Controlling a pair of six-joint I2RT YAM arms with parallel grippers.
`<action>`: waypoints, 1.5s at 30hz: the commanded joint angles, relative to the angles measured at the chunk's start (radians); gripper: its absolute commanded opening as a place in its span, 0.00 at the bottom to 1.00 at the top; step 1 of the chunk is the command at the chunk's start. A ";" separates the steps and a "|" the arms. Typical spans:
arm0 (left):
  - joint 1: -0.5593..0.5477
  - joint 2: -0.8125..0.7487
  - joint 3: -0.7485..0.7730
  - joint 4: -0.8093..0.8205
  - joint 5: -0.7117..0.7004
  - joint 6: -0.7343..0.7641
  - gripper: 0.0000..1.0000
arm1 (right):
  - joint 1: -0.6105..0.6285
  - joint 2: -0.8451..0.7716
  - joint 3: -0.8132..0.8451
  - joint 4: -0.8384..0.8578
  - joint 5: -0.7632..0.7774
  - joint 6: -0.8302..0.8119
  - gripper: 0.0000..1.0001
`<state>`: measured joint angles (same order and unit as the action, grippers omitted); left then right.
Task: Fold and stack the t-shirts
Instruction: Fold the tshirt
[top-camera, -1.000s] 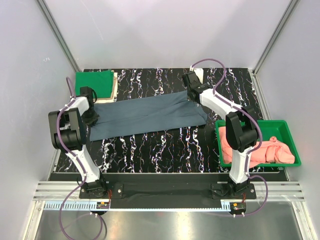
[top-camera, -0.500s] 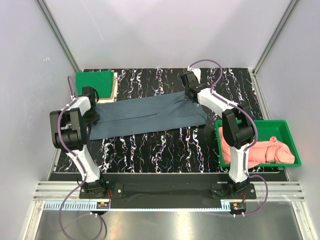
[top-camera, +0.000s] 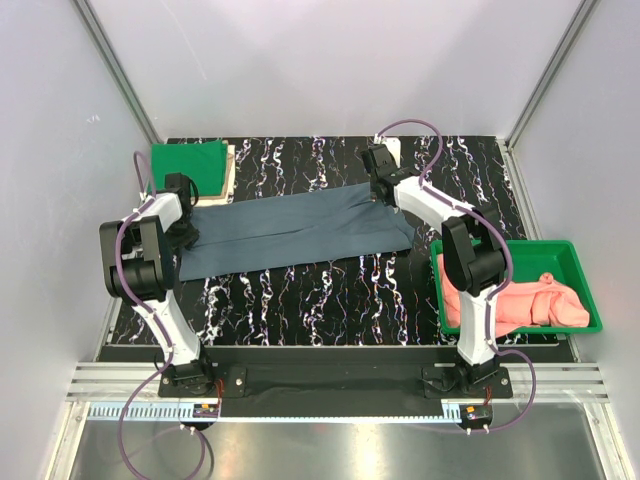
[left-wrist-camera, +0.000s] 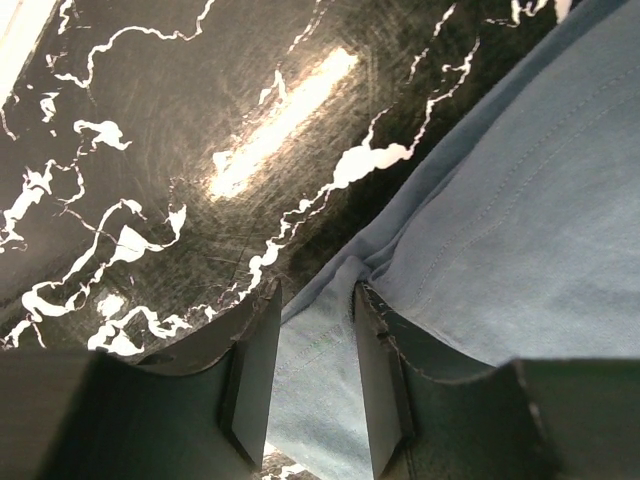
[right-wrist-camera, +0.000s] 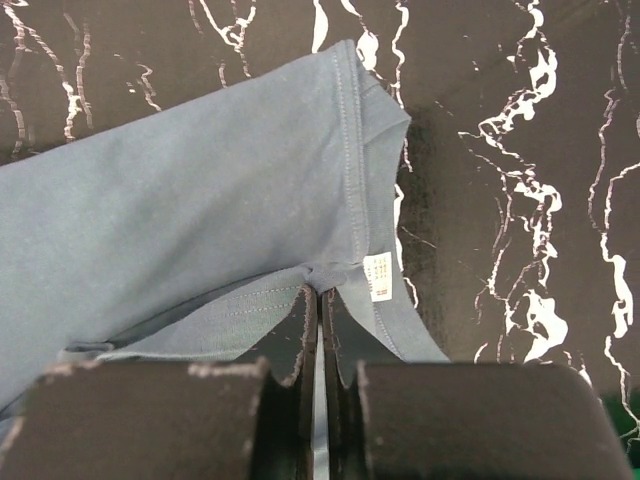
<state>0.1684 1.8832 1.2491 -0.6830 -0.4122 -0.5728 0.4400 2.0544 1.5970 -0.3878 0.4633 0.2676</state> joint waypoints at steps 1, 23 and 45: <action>0.003 0.010 0.016 -0.001 -0.073 -0.012 0.40 | -0.014 0.016 0.053 0.004 0.070 -0.030 0.04; -0.128 -0.170 0.130 -0.035 0.059 0.154 0.46 | -0.027 -0.100 0.057 -0.290 -0.253 0.154 0.30; -0.291 -0.128 -0.221 0.056 0.039 -0.091 0.49 | -0.055 -0.172 -0.317 -0.303 -0.164 0.254 0.20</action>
<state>-0.1242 1.7638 1.0855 -0.6247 -0.3187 -0.6025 0.3950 1.9381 1.3296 -0.6727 0.2466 0.4969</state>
